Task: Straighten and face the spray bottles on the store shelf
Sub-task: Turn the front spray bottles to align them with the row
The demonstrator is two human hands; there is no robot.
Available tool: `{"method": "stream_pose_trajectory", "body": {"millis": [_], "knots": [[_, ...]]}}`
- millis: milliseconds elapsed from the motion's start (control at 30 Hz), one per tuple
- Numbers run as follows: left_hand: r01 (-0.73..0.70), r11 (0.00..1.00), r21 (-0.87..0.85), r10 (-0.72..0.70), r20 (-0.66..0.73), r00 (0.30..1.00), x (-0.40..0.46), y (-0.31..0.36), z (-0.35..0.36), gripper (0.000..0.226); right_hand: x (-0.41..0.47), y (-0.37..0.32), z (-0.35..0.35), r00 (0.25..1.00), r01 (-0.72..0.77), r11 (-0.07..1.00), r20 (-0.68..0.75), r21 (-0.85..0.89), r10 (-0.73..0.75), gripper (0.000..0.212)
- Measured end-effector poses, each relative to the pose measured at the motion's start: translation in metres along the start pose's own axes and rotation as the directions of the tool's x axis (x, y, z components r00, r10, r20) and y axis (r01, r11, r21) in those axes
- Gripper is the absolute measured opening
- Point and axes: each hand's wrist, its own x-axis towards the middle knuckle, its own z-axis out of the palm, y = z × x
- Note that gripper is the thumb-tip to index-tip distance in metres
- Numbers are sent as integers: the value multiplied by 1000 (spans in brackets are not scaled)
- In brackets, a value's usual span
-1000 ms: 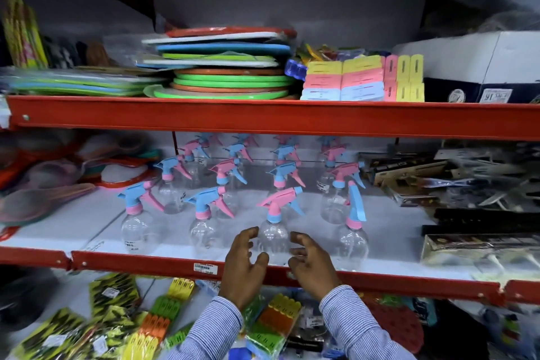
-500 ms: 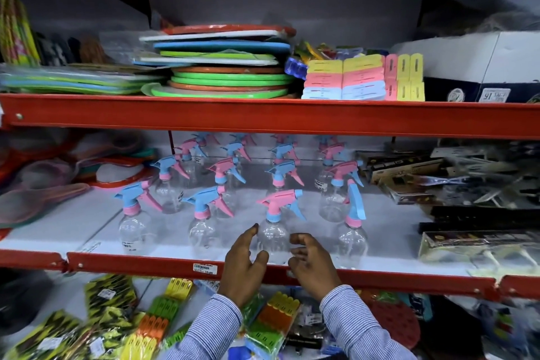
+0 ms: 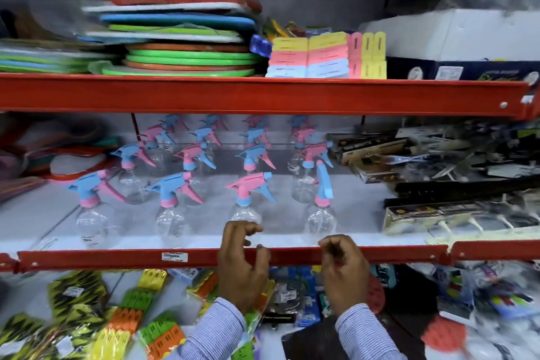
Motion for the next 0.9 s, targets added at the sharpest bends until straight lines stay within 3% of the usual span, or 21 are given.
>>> {"method": "stream_pose_trajectory", "body": {"millis": [67, 133, 267, 400, 667, 800, 900], "knots": [[-4, 1000, -10, 5, 116, 993, -1, 8, 18, 30, 13, 8, -11, 999, -13, 1000, -50, 3, 13, 38], [19, 1000, -16, -14, 225, 974, 2, 14, 38, 32, 31, 18, -18, 999, -52, 998, 4, -20, 52, 40], [190, 982, -5, -178, 325, 929, 4, 23, 70, 42, 65, 30, -19, 908, -143, 981, 376, -133, 183, 54], [256, 965, 54, -260, 311, 914, 3, 25, 85, 51, 75, 28, -26, 843, -130, 986, 511, -105, 166, 51], [341, 936, 84, -351, 270, 897, 5, 41, 100, 73, 76, 45, -40, 858, -134, 989, 494, -55, 143, 32], [338, 940, 44, -341, 141, 930, -6, 40, 101, 60, 75, 47, -44, 814, -150, 988, 562, -42, 147, 48], [308, 950, 45, -312, 144, 939, -8, 40, 101, 45, 77, 47, -44, 807, -137, 990, 575, -42, 136, 47]]}}
